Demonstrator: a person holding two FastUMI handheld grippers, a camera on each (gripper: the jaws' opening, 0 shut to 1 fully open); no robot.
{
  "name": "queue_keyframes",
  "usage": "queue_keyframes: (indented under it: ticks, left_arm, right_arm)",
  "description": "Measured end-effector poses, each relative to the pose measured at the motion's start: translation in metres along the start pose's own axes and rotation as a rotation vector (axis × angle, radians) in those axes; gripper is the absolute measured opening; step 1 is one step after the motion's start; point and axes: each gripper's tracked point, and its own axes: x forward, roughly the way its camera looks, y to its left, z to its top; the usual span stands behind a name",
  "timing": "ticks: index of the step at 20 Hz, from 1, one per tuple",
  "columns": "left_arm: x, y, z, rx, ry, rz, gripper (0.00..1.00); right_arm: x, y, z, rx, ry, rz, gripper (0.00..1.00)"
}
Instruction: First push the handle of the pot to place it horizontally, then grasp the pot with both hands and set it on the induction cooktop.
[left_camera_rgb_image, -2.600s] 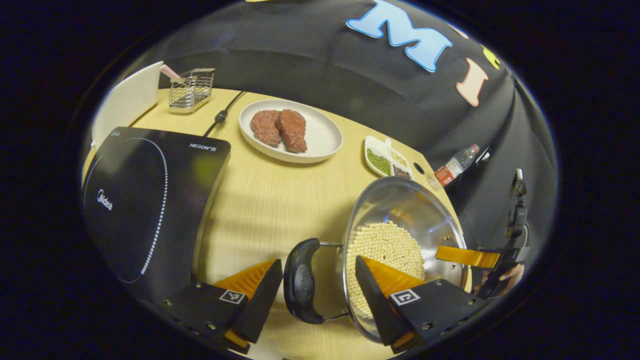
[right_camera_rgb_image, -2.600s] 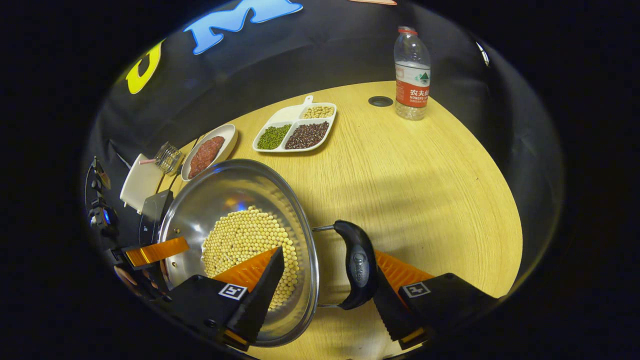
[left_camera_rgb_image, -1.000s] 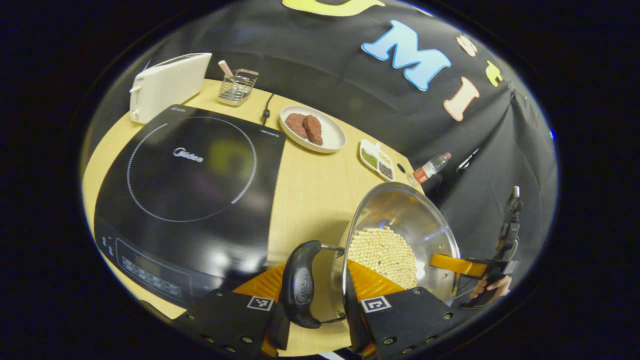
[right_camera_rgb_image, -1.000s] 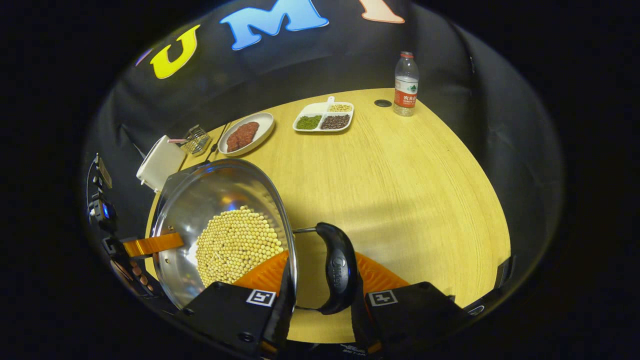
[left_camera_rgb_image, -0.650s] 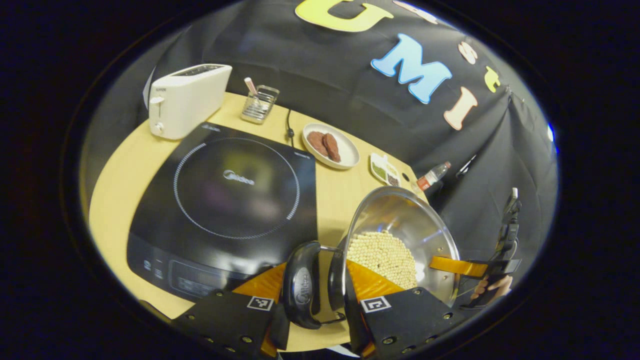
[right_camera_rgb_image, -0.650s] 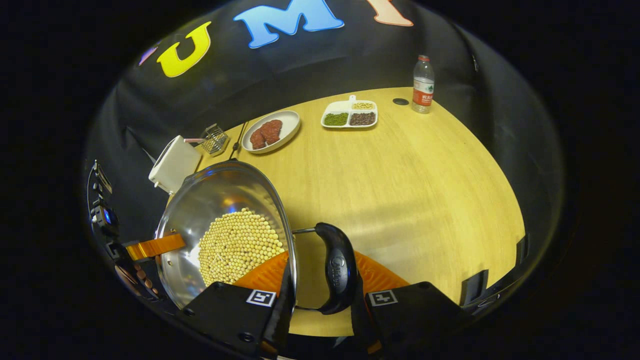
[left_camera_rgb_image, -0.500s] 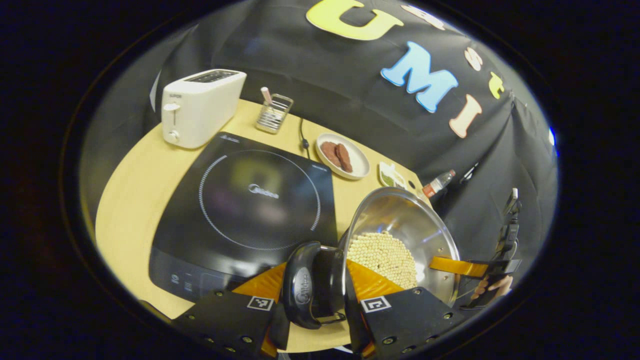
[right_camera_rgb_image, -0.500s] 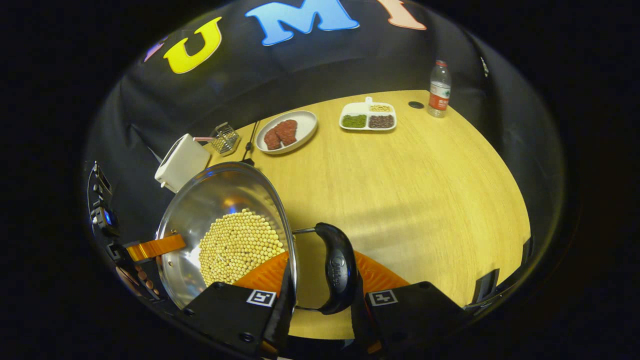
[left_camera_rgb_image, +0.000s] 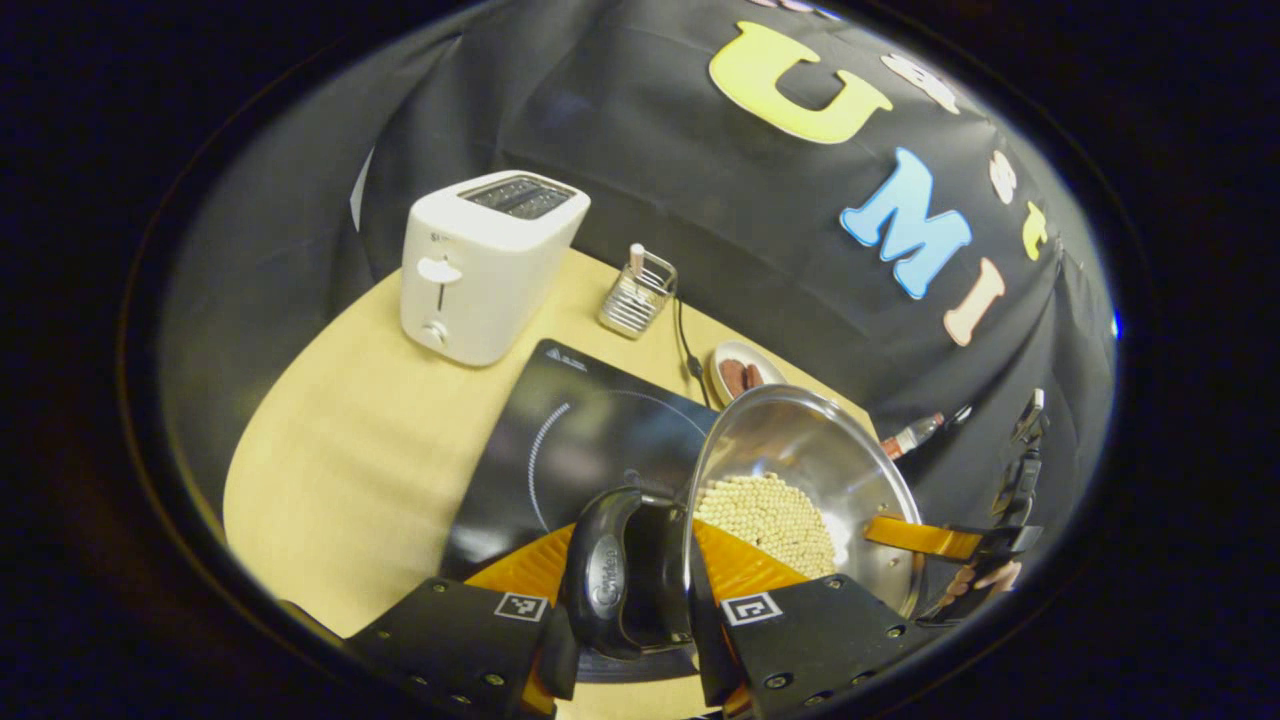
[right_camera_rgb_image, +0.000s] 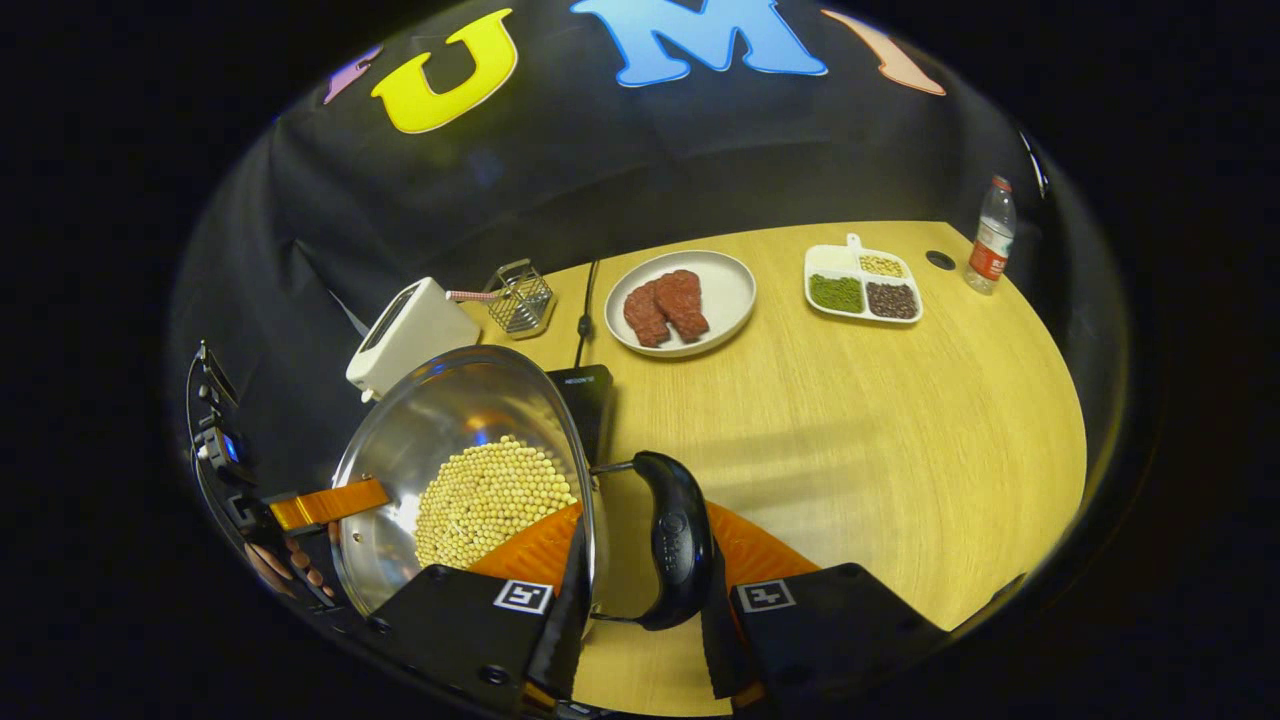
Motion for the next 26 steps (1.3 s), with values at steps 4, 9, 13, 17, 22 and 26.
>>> queue_keyframes:
  ticks: [4,9,13,17,22,26]
  left_arm:
    - [0.013,0.033,0.031,0.027,-0.017,0.025,0.48]
    - [0.038,0.063,0.048,0.036,-0.018,0.031,0.52]
    - [0.056,0.077,0.053,0.041,-0.018,0.022,0.51]
    - [0.069,0.087,0.051,0.045,-0.017,0.017,0.48]
    - [0.07,0.087,0.054,0.052,-0.04,-0.001,0.53]
    - [0.07,0.088,0.054,0.052,-0.038,0.004,0.48]
  right_arm:
    - [0.034,0.027,0.01,0.031,0.013,0.015,0.52]
    - [0.07,0.042,0.016,0.043,0.019,0.013,0.49]
    - [0.087,0.044,0.014,0.04,0.018,0.009,0.52]
    - [0.101,0.041,0.01,0.039,0.022,-0.007,0.51]
    - [0.104,0.04,0.011,0.033,0.009,0.003,0.54]
    - [0.103,0.04,0.011,0.025,0.007,-0.004,0.58]
